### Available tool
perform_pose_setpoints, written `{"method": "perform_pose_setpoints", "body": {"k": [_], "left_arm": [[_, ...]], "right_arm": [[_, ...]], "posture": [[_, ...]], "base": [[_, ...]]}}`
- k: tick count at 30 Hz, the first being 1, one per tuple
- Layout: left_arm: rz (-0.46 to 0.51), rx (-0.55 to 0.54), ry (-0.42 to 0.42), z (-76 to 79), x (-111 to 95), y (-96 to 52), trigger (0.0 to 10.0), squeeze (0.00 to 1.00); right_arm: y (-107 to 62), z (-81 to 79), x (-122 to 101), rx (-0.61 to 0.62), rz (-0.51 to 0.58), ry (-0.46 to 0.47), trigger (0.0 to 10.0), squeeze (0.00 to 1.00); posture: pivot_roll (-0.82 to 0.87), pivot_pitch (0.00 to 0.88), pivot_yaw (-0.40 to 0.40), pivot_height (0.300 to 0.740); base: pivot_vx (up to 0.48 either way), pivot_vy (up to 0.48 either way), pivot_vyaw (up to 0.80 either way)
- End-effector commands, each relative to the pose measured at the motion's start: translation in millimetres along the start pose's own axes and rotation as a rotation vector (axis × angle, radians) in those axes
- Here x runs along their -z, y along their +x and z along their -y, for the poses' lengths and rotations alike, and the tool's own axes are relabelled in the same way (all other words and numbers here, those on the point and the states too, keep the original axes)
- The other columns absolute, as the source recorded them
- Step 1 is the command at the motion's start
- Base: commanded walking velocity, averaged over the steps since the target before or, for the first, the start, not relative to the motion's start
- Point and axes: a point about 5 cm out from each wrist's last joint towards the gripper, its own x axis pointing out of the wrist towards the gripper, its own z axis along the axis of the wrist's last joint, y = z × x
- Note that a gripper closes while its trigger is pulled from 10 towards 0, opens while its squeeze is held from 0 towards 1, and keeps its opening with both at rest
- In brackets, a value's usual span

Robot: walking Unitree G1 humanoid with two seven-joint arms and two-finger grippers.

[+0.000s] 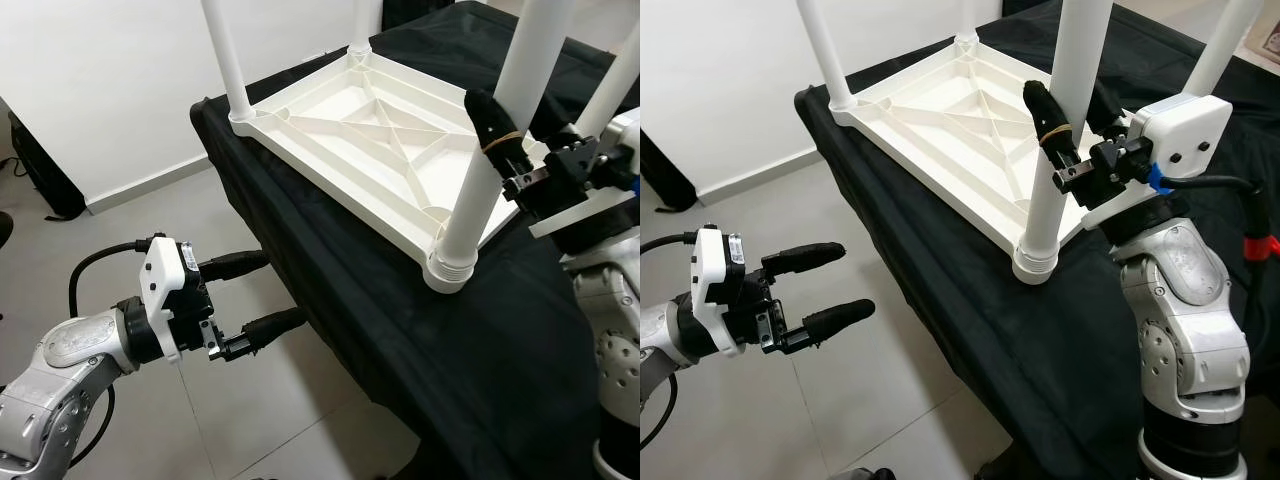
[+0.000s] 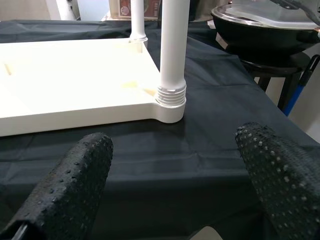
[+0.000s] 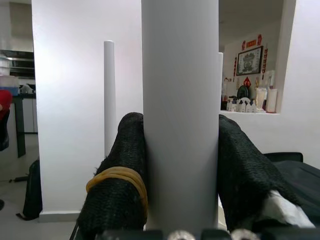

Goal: Building children table

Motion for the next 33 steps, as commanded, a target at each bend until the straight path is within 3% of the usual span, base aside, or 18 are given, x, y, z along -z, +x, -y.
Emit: {"method": "perform_pose_setpoints", "body": {"k": [1,27,28,31,33], "left_arm": [[-0.022,0.006,-0.006,2.2,0.8,-3.3,10.0,0.00],[-0.012,-0.024,0.017,-1.3,-1.6,-0.3,10.0,0.00],[0.010,-0.071,0.041,-6.7,-1.3,7.2,10.0,0.00],[0.019,-0.088,0.051,-8.7,-0.8,10.7,10.0,0.00],[0.035,-0.104,0.062,-10.9,0.3,18.6,10.0,0.00]], "right_arm": [[-19.6,7.1,70.7,0.073,-0.396,0.093,10.0,0.00],[-24.4,11.6,75.4,0.135,-0.409,0.114,10.0,0.00],[-23.2,14.2,75.9,0.175,-0.437,0.070,10.0,0.00],[-23.1,15.6,76.5,0.201,-0.455,0.048,10.0,0.00],[-25.2,18.5,74.9,0.312,-0.487,0.008,10.0,0.00]], "posture": [[-0.04,0.229,0.058,0.740],[-0.04,0.225,0.067,0.740],[-0.05,0.219,0.073,0.740],[-0.05,0.219,0.073,0.740],[-0.06,0.211,0.072,0.740]], "base": [[0.000,0.000,0.00],[0.000,0.000,0.00],[0.000,0.000,0.00],[0.000,0.000,0.00],[0.000,0.000,0.00]]}}
